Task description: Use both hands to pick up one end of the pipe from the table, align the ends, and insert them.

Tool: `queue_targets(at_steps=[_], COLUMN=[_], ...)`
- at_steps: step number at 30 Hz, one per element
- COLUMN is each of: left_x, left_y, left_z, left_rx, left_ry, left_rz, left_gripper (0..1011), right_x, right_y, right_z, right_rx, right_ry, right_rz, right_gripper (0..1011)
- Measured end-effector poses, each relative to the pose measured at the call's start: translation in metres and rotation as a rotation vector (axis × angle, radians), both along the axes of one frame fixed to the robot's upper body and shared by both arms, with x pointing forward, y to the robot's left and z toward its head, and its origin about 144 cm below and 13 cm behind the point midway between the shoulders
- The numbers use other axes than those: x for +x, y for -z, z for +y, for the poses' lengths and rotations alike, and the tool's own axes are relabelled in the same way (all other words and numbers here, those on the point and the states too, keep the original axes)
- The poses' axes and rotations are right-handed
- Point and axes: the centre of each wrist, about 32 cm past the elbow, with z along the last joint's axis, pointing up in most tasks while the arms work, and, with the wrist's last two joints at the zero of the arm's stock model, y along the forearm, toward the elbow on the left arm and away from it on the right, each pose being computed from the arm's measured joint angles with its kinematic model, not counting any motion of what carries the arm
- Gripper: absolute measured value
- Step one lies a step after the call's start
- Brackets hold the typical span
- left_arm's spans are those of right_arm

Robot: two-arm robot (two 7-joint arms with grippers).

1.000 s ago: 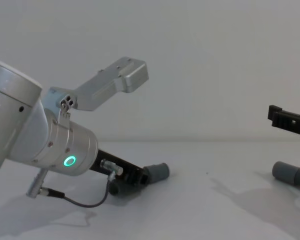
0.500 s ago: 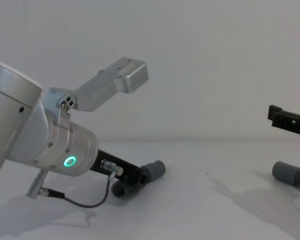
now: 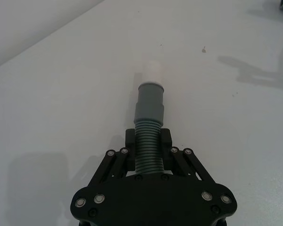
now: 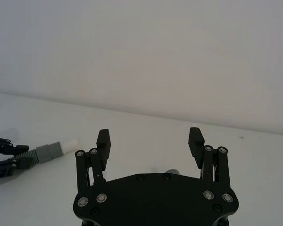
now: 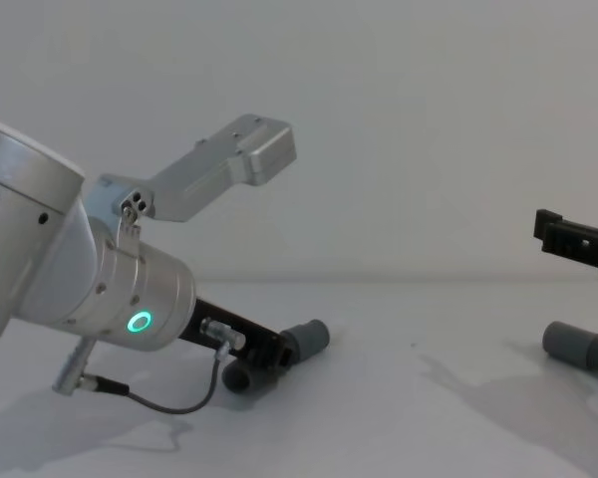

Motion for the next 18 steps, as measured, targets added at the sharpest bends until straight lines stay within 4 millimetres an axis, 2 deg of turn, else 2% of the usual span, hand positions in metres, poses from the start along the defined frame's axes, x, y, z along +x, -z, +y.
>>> queue_targets(at_steps=[8, 18], left_x=[0.0, 0.0], left_y=[0.0, 0.0], left_z=[0.0, 0.0], left_rx=[0.0, 0.0], left_ry=[0.0, 0.0], left_rz=[0.0, 0.0], left_gripper=[299, 299], right_x=[0.001, -0.002], right_y=[-0.003, -0.015], right_z=[-0.005, -0.025], right_rx=[-0.03, -0.143], right_ry=[-0.009, -0.037], right_rz=[0.003, 0.051], right_gripper=[1004, 1004])
